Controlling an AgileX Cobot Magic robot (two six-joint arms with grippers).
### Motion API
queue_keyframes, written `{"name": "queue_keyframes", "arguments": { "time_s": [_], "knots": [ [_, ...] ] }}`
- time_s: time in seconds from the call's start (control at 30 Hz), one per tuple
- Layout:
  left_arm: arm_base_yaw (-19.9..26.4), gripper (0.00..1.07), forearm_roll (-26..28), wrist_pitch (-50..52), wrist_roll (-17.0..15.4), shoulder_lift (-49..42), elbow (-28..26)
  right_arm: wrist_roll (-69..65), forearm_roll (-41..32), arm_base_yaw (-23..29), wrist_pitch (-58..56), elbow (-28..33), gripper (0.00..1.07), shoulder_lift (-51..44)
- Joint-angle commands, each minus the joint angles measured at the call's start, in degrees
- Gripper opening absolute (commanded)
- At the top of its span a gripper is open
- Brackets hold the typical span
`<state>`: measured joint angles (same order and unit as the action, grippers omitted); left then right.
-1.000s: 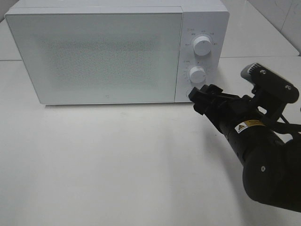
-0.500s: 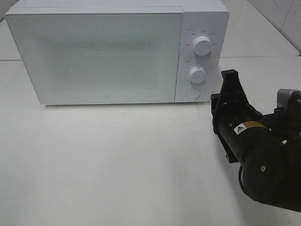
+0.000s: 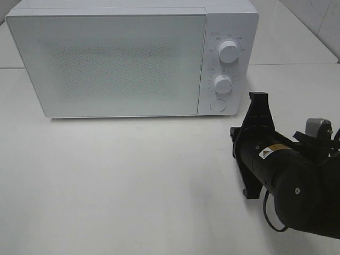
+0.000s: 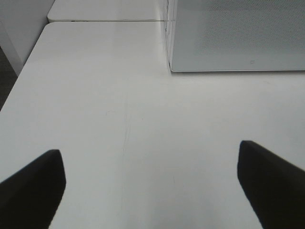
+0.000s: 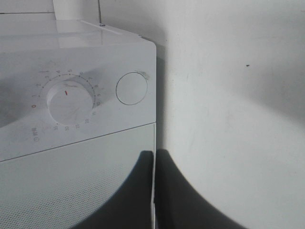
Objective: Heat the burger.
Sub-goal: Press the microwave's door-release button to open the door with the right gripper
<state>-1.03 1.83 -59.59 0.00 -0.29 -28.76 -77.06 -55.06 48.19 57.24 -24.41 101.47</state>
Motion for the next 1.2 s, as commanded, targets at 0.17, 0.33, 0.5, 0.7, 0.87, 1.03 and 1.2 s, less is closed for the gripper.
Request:
{"name": "queue_keyframes", "arguments": {
  "time_s": [0.17, 0.33, 0.5, 0.7, 0.87, 1.03, 1.2],
  "knots": [
    [0.3, 0.90, 0.2, 0.2, 0.0, -1.1, 0.2, -1.0, 1.1, -0.2, -0.6, -1.3, 0.00, 1.5],
    [0.3, 0.90, 0.2, 0.2, 0.0, -1.1, 0.2, -2.3, 6.7, -3.0, -1.0, -3.9, 0.00, 4.1],
    [0.3, 0.90, 0.2, 0.2, 0.0, -1.1, 0.2, -2.4, 9.9, -6.4, -2.1, -7.3, 0.00, 6.2],
    [0.3, 0.90, 0.2, 0.2, 0.0, -1.1, 0.2, -2.9, 15.4, -11.3, -3.7, -11.1, 0.00, 9.3],
    [0.3, 0.90, 0.2, 0.2, 0.0, -1.1, 0.2, -2.9, 17.4, -13.2, -4.5, -13.5, 0.00, 10.9],
    [0.3, 0.90, 0.2, 0.2, 0.0, -1.1, 0.2, -3.3, 18.5, -14.8, -5.5, -16.2, 0.00, 12.9],
    [0.3, 0.90, 0.2, 0.2, 0.0, -1.1, 0.2, -3.3, 19.0, -16.1, -5.5, -18.0, 0.00, 14.7]
  ]
}}
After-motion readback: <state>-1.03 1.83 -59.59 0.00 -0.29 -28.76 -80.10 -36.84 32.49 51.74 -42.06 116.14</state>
